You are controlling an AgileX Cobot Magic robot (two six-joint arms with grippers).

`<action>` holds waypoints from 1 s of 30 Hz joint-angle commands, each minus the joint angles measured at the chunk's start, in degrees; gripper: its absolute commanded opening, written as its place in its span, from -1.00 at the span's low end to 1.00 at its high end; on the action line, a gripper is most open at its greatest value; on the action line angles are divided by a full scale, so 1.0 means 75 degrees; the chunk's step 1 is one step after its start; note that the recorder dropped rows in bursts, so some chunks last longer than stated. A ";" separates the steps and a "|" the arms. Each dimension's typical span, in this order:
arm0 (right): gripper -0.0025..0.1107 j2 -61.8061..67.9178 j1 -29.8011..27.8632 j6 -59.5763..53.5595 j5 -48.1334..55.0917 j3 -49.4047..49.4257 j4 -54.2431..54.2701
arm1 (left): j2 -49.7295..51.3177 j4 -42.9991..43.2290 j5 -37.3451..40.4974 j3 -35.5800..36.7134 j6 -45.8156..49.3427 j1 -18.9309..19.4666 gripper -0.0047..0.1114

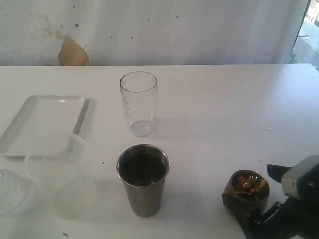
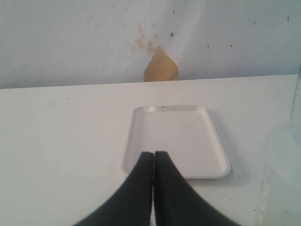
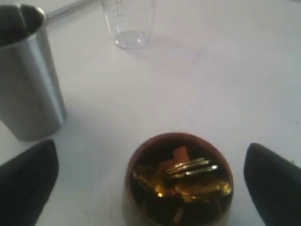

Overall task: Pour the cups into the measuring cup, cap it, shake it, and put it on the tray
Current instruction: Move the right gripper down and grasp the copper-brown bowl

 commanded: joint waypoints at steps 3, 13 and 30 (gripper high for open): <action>0.90 0.1003 -0.0006 -0.1180 -0.0511 0.0021 0.1182 | -0.0019 0.0018 0.0015 0.0038 -0.0017 -0.0018 -0.90; 0.90 0.2529 -0.0006 -0.1519 -0.1266 -0.0081 0.1048 | -0.0019 0.0018 0.0015 0.0038 -0.0017 -0.0018 -0.90; 0.62 0.4538 -0.0006 -0.1808 -0.1858 -0.0881 0.1048 | -0.0019 0.0018 0.0015 0.0038 -0.0017 -0.0018 -0.90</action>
